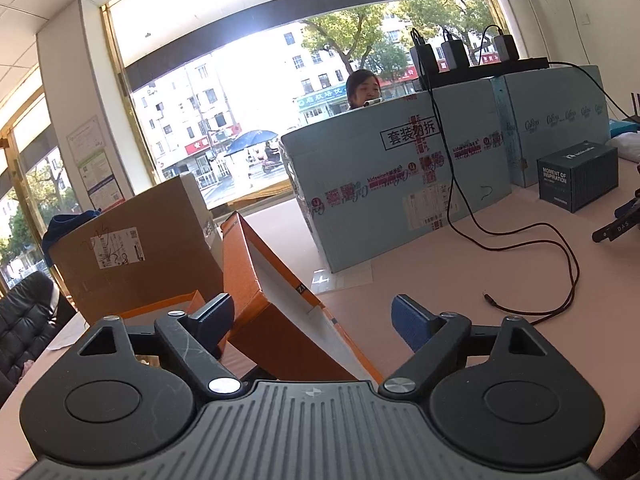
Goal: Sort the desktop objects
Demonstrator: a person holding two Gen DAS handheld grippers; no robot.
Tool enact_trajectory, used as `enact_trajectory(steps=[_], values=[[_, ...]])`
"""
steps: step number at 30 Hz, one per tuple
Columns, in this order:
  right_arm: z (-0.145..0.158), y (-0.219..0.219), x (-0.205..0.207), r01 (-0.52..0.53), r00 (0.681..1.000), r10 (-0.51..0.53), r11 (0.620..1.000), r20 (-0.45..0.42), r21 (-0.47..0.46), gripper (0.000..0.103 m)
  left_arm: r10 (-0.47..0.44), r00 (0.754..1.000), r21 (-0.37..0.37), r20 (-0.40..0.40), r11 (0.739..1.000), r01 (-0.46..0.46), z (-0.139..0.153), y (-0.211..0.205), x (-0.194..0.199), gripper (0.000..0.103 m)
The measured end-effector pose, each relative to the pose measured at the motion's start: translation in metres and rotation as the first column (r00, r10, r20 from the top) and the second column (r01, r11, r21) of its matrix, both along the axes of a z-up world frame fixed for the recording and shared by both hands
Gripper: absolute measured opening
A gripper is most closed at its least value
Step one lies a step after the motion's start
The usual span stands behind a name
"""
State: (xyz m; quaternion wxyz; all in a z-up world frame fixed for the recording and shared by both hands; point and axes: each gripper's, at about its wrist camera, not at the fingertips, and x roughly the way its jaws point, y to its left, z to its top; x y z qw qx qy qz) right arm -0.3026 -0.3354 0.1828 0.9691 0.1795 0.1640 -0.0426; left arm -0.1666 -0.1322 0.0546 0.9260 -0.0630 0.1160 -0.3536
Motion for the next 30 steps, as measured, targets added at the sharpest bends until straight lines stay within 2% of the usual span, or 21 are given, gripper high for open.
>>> enact_trajectory(steps=[4,10,13,17,21,24,25,26,27,30], values=[[-0.014,-0.002,-0.01,-0.038,0.999,0.038,0.999,0.03,-0.004,0.096,0.025,0.999,-0.017,-0.045,1.0,-0.026,-0.001,0.002,0.01,0.103],[-0.043,0.008,-0.021,-0.082,0.996,0.086,0.977,0.015,-0.196,0.096,0.035,0.988,-0.077,-0.147,0.996,-0.046,-0.002,0.008,0.029,0.103],[-0.064,0.007,-0.021,-0.034,0.999,0.04,0.961,0.018,-0.273,0.096,0.055,0.987,-0.084,-0.15,0.994,-0.069,-0.001,0.008,0.031,0.103],[-0.087,0.004,-0.012,-0.029,0.998,0.043,0.962,0.044,-0.272,0.096,0.067,0.99,-0.061,-0.127,0.995,-0.075,-0.001,0.003,0.03,0.103],[-0.101,0.018,-0.003,-0.006,0.997,0.032,0.944,0.071,-0.329,0.096,0.08,0.991,-0.046,-0.103,0.995,-0.085,0.0,0.0,0.029,0.103],[-0.106,0.033,0.006,0.064,0.994,-0.023,0.918,0.108,-0.392,0.096,0.082,0.991,-0.048,-0.11,0.995,-0.088,0.0,0.001,0.031,0.103],[-0.106,0.034,0.008,0.065,0.994,-0.024,0.923,0.11,-0.379,0.096,0.084,0.99,-0.049,-0.113,0.995,-0.09,-0.001,0.001,0.032,0.103],[-0.105,0.034,0.011,0.059,0.994,-0.021,0.931,0.109,-0.359,0.094,0.083,0.99,-0.052,-0.115,0.995,-0.089,0.0,0.002,0.032,0.103],[-0.104,0.035,0.013,0.053,0.994,-0.017,0.939,0.108,-0.339,0.088,0.081,0.99,-0.055,-0.117,0.995,-0.088,0.0,0.003,0.032,0.103],[-0.101,0.036,0.02,0.036,0.994,-0.006,0.96,0.106,-0.278,0.05,0.094,0.99,-0.052,-0.105,0.994,-0.1,0.001,0.004,0.029,0.103]])
